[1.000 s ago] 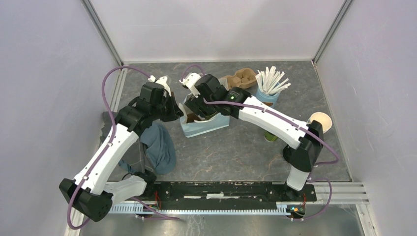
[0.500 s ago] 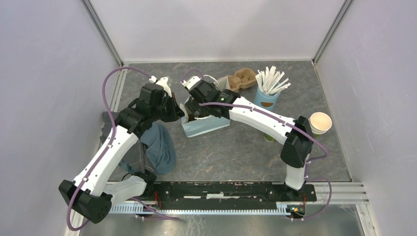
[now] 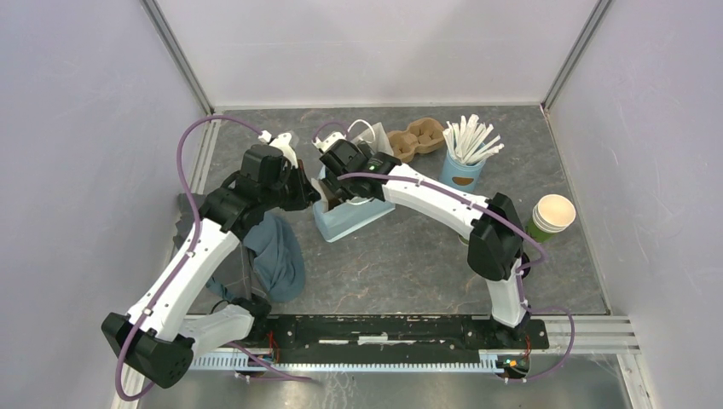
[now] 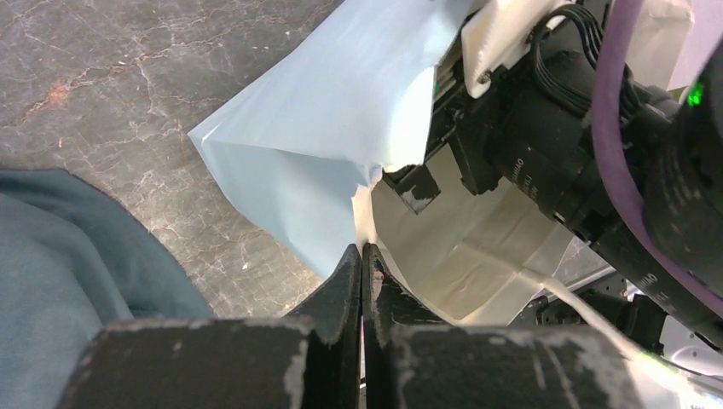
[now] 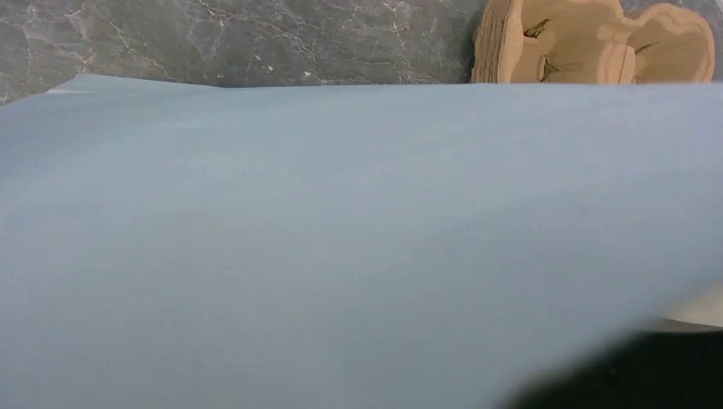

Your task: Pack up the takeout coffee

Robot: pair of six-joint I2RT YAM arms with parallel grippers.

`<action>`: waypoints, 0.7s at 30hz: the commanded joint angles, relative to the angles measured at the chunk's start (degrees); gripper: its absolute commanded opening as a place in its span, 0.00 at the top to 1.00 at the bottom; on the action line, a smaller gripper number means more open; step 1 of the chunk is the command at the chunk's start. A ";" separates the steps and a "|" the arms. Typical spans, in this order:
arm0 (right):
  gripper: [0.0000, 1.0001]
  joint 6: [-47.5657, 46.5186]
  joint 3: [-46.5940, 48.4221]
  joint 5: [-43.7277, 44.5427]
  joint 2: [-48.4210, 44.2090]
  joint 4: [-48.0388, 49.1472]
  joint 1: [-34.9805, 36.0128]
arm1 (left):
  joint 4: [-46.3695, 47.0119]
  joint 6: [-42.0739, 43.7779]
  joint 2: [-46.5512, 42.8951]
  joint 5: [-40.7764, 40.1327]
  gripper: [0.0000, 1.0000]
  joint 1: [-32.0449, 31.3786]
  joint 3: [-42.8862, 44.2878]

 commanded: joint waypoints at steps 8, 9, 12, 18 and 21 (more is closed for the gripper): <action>0.31 -3.76 3.92 -0.12 -0.02 4.31 -0.40 | -0.16 2.65 0.27 0.46 0.98 -0.21 -0.50; 0.33 -4.11 3.86 -0.31 -0.75 4.73 -0.41 | -0.29 2.53 0.34 0.17 0.98 -0.20 -0.50; 0.39 -4.92 3.68 -0.62 -2.98 5.98 -0.43 | -0.86 2.23 0.85 -0.86 0.98 -0.19 -0.27; 0.44 -5.42 0.49 -1.29 -8.86 9.52 -0.38 | -2.11 1.39 1.69 -3.62 0.98 -0.19 0.67; 0.47 -5.38 -0.92 -1.24 -11.12 10.66 -0.40 | -2.12 1.02 1.88 -3.84 0.98 -0.19 0.82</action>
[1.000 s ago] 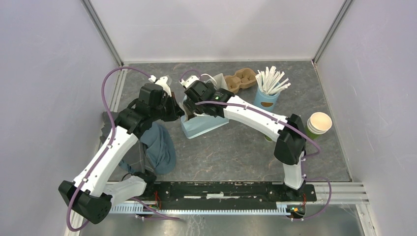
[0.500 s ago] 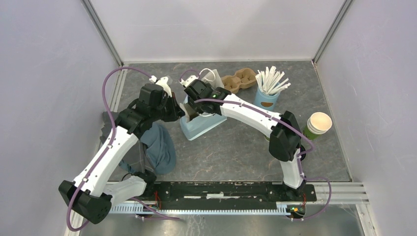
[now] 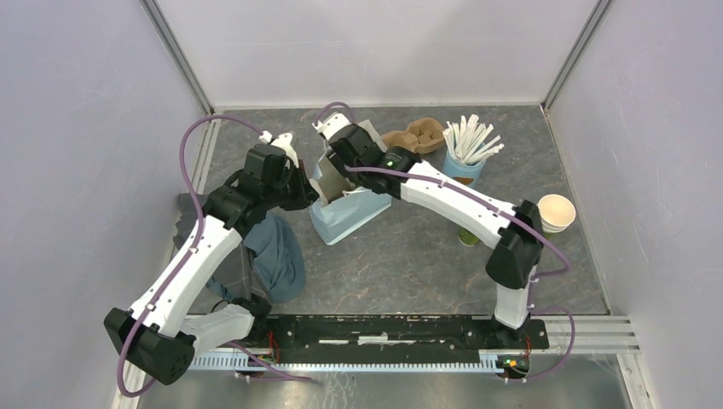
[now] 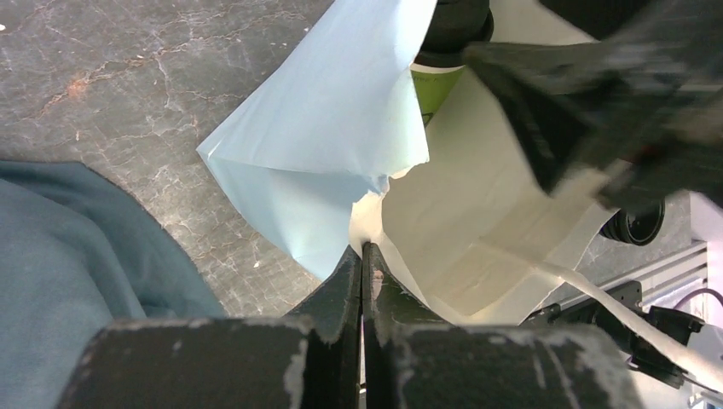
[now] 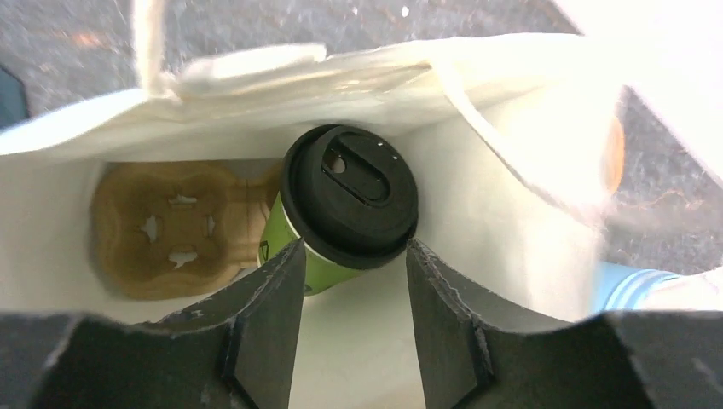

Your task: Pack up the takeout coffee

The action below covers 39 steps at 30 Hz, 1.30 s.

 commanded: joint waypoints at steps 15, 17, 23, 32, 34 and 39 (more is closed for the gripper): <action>0.42 -0.68 -4.83 -6.68 -7.32 6.34 0.11 | -1.83 0.32 0.92 -2.04 0.98 -0.17 0.62; 0.41 -0.32 -5.00 -6.99 -7.49 5.45 0.13 | -4.78 -0.52 2.67 -4.76 0.95 -0.18 3.92; 0.41 2.72 -5.25 -5.61 -8.68 4.77 0.36 | -11.79 -2.58 9.04 -5.91 0.76 -0.18 13.97; 0.41 4.82 -2.87 -5.68 -8.91 4.16 1.19 | -15.16 -7.15 14.57 -8.23 0.38 -0.09 20.84; 0.41 4.98 -1.42 -5.16 -8.74 3.63 1.26 | -15.13 -7.63 15.94 -8.58 0.38 -0.11 21.54; 0.36 3.94 1.09 -2.14 -9.47 2.09 1.21 | -16.01 -8.00 19.03 -9.72 0.53 -0.09 22.09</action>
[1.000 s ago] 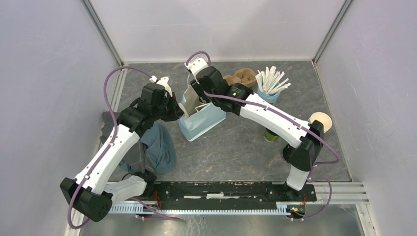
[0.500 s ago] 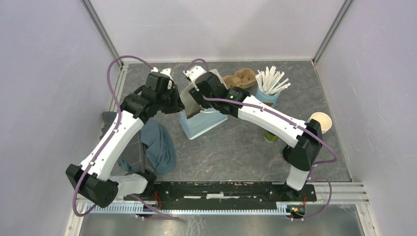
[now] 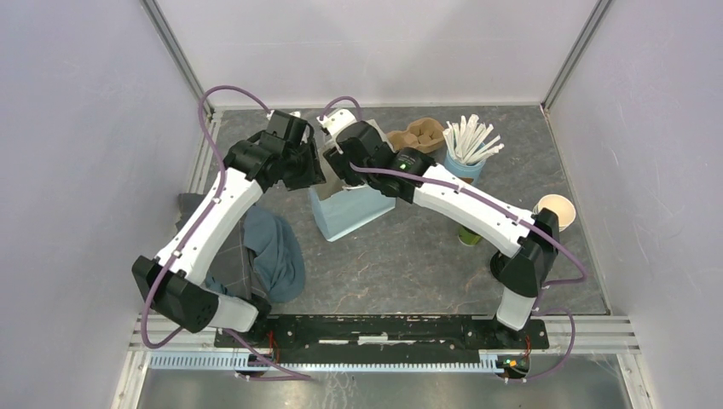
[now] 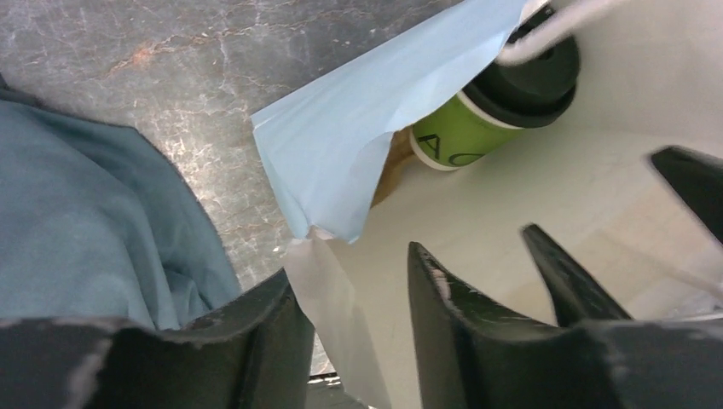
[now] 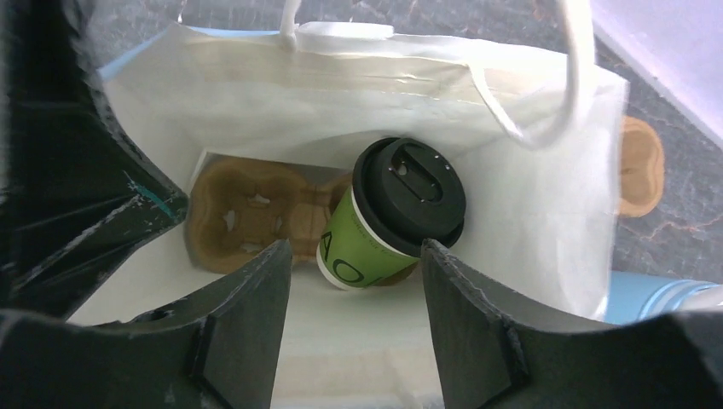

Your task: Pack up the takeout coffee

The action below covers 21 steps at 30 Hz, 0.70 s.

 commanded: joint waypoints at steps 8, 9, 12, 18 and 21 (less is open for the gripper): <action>0.18 -6.84 3.00 4.79 -7.13 -0.54 -0.37 | 1.58 3.83 2.32 -10.06 0.92 -0.06 5.39; 0.17 -8.30 2.32 4.21 -7.80 -0.36 -0.30 | 3.31 5.24 1.85 -10.49 0.95 -0.06 5.16; 0.15 -14.29 -0.65 -2.42 -10.07 1.26 -0.40 | 10.97 9.72 -0.46 -10.73 0.98 -0.11 1.74; 0.14 -22.38 -5.95 -9.77 -14.72 2.75 -0.32 | 24.62 14.30 -6.44 -9.07 0.98 -0.06 -8.87; 0.19 -27.82 -13.53 -18.48 -18.52 5.94 -0.32 | 31.00 15.81 -10.74 -7.96 0.98 -0.07 -15.45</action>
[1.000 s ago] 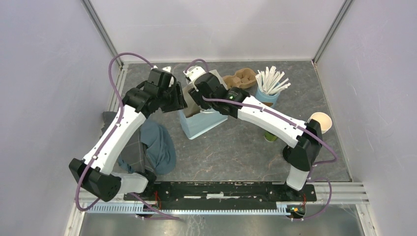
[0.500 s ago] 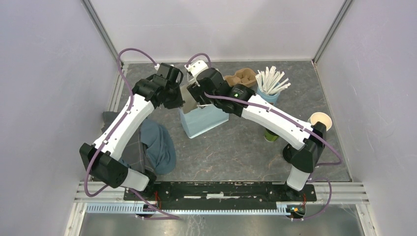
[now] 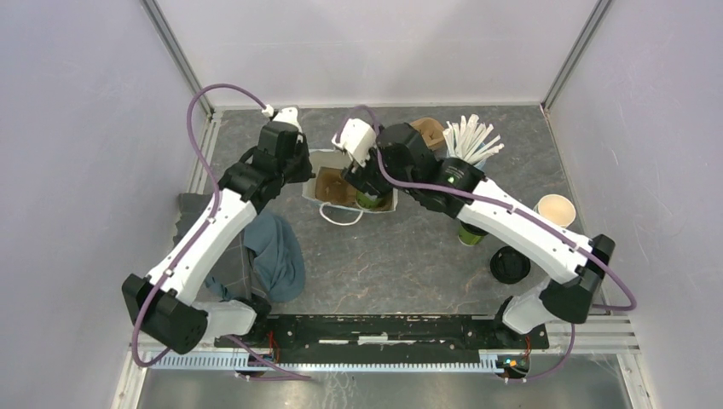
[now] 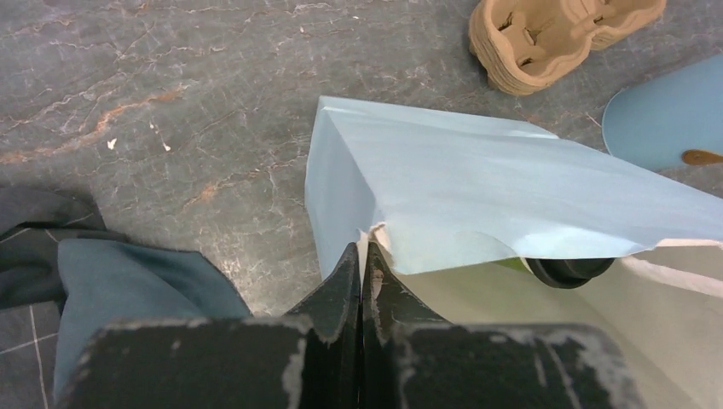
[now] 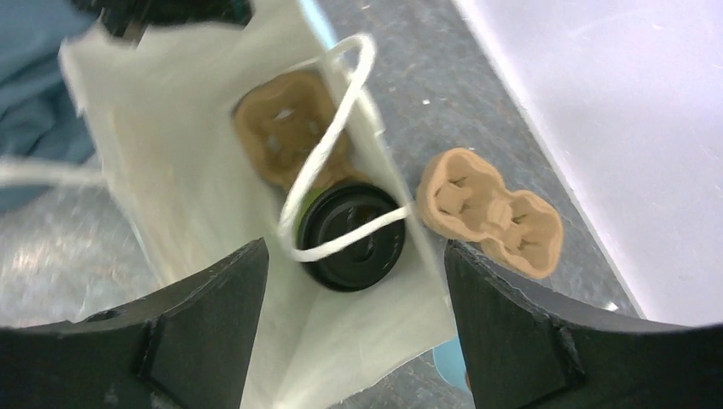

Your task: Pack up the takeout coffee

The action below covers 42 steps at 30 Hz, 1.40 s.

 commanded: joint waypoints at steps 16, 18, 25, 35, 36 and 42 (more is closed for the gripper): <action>0.41 -1.83 -12.73 -5.18 -1.56 8.30 8.95 | 20.30 3.30 -14.40 3.83 0.98 -0.18 -18.05; 0.39 -2.27 -10.70 -1.64 0.39 7.16 10.81 | 19.90 2.92 -14.64 4.27 0.98 -0.15 -18.21; 0.40 6.07 -4.73 10.26 3.57 2.70 11.97 | 20.13 3.28 -16.43 3.74 0.98 -0.15 -19.96; 0.30 26.91 1.31 20.10 8.55 -4.17 12.25 | 20.48 1.84 -16.92 2.70 0.98 -0.24 -20.73; 0.29 28.10 2.14 20.38 9.46 -4.60 12.22 | 20.24 1.50 -16.87 2.28 0.98 -0.24 -20.73; 0.16 36.56 5.69 21.80 13.57 -9.63 9.78 | 19.69 -0.32 -16.36 1.70 0.98 -0.28 -20.20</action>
